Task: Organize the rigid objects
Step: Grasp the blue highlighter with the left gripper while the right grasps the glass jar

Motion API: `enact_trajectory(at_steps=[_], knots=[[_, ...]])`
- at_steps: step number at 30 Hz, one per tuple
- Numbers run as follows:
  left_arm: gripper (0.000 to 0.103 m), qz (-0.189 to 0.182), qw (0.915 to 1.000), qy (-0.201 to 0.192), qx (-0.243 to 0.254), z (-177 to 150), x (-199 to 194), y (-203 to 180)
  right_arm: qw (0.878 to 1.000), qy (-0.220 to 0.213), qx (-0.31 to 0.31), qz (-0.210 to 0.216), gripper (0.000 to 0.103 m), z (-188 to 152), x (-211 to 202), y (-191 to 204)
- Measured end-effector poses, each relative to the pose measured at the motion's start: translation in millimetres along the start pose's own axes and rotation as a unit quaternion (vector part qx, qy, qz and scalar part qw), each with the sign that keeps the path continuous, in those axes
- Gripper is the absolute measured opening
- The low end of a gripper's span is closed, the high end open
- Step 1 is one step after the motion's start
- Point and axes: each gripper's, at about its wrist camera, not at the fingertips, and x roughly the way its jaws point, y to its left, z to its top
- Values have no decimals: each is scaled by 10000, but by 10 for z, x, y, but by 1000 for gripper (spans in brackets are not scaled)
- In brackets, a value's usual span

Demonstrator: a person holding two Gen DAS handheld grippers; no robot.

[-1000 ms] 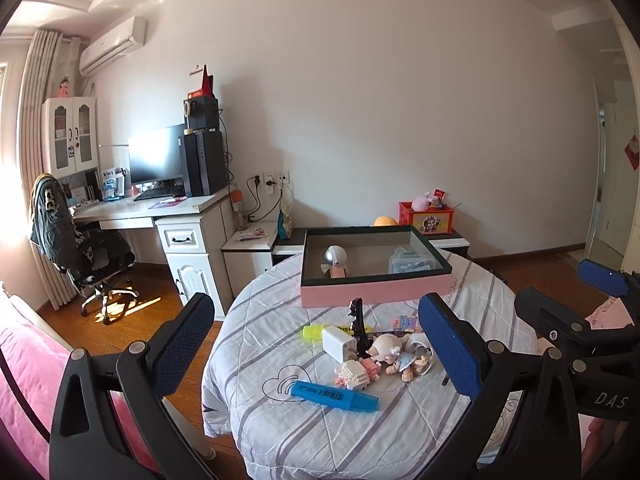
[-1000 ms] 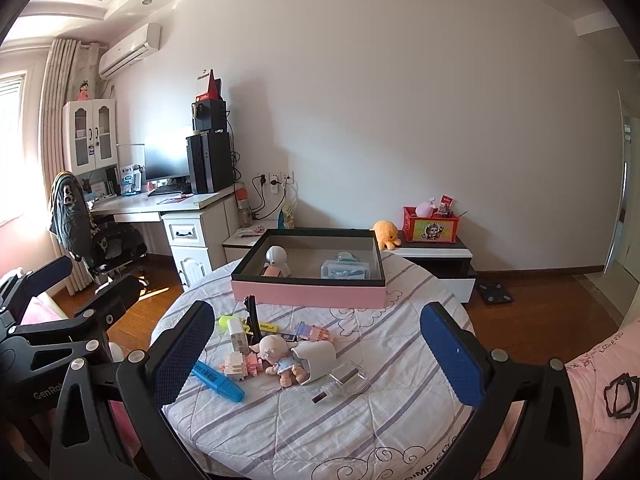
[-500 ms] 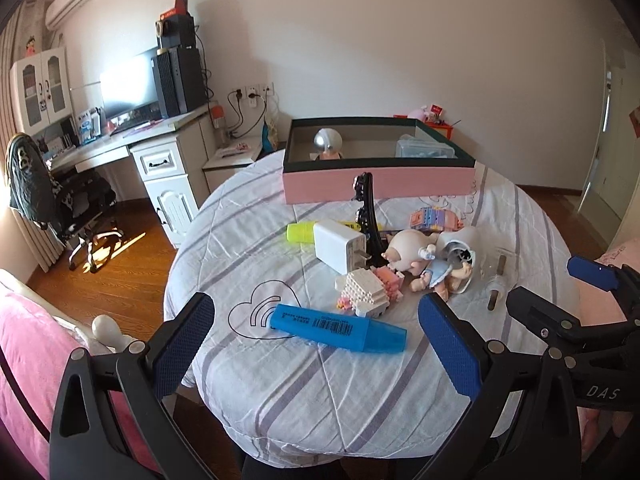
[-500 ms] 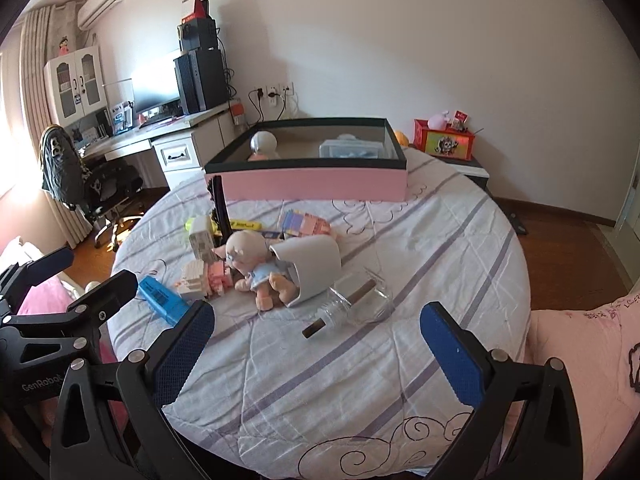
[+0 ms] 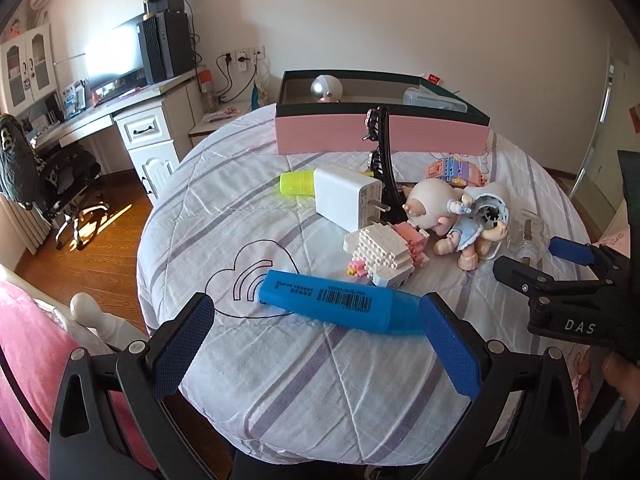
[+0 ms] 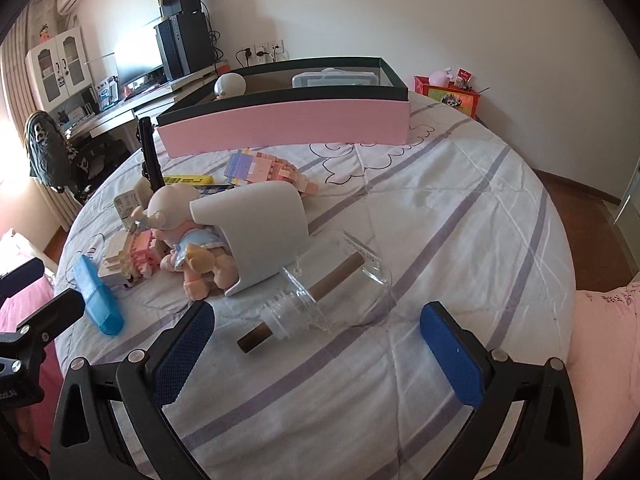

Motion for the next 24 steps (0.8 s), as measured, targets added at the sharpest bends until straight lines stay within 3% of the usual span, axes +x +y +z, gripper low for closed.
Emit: enact_trajectory(at_steps=[6,11,15,18,19,21,23,24], knots=[[103,-204,9996,119,-120,-6,121,-6,9992,-43,-380,66,103,80,85,17],[103,-390,9991,161,67,-4,117,-91,9986,-38,-494,174,103,98,100,3],[103,-233,9989,306,260,-48,209,-150,9985,-34,-500,196,103,110,120,-5],[103,-279,9992,253,109,-31,240,-88,9985,-63,-497,219,103,108,120,-6],[101,-281,9993,219,65,-25,249,-65,9985,-82,-484,241,103,109,118,-16],[89,-202,9996,171,95,-22,258,-45,9985,-129,-440,303,102,106,109,-48],[70,-179,9997,98,111,-5,236,-35,9985,-153,-423,314,97,103,101,-62],[68,-251,9996,112,98,3,232,-33,9986,-179,-412,287,94,98,93,-69]])
